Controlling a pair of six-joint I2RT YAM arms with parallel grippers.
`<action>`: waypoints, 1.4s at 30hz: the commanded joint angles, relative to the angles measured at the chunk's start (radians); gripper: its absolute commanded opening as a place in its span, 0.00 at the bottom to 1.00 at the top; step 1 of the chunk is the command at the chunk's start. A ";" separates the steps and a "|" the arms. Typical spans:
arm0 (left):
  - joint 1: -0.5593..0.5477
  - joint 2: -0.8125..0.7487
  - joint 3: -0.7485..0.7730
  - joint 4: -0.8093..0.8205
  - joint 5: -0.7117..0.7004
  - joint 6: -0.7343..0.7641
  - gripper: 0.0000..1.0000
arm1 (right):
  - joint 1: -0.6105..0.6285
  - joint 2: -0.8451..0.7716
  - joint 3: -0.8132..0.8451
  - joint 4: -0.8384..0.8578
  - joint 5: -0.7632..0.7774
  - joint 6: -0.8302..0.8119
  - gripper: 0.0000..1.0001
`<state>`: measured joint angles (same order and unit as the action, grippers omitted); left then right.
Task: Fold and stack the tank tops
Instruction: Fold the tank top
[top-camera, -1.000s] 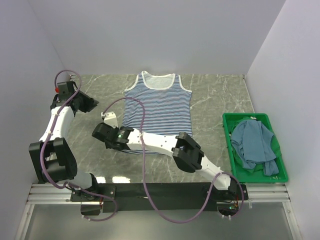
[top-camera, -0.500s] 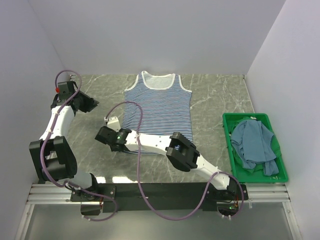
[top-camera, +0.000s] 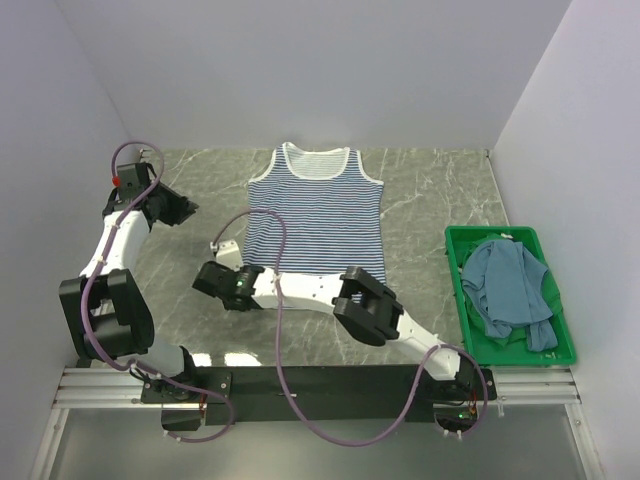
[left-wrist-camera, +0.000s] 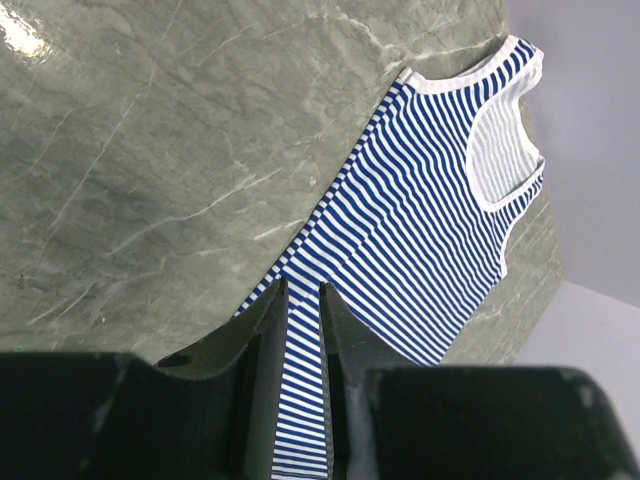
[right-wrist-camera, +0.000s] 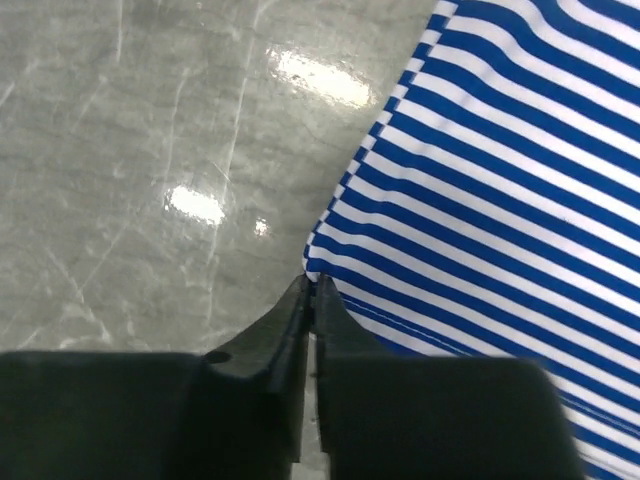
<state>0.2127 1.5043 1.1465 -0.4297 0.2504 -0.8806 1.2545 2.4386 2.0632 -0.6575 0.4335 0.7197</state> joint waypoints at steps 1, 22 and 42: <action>-0.010 0.005 -0.013 0.037 0.006 -0.003 0.24 | 0.006 -0.081 -0.194 0.045 -0.036 0.027 0.05; -0.292 0.330 0.044 0.122 -0.200 -0.083 0.39 | 0.048 -0.809 -1.008 0.332 -0.249 0.075 0.00; -0.338 0.471 0.157 0.036 -0.341 0.006 0.20 | 0.045 -0.813 -1.028 0.332 -0.262 0.092 0.00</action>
<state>-0.1215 1.9526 1.2804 -0.3534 -0.0467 -0.9035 1.2964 1.6653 1.0397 -0.3500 0.1699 0.7963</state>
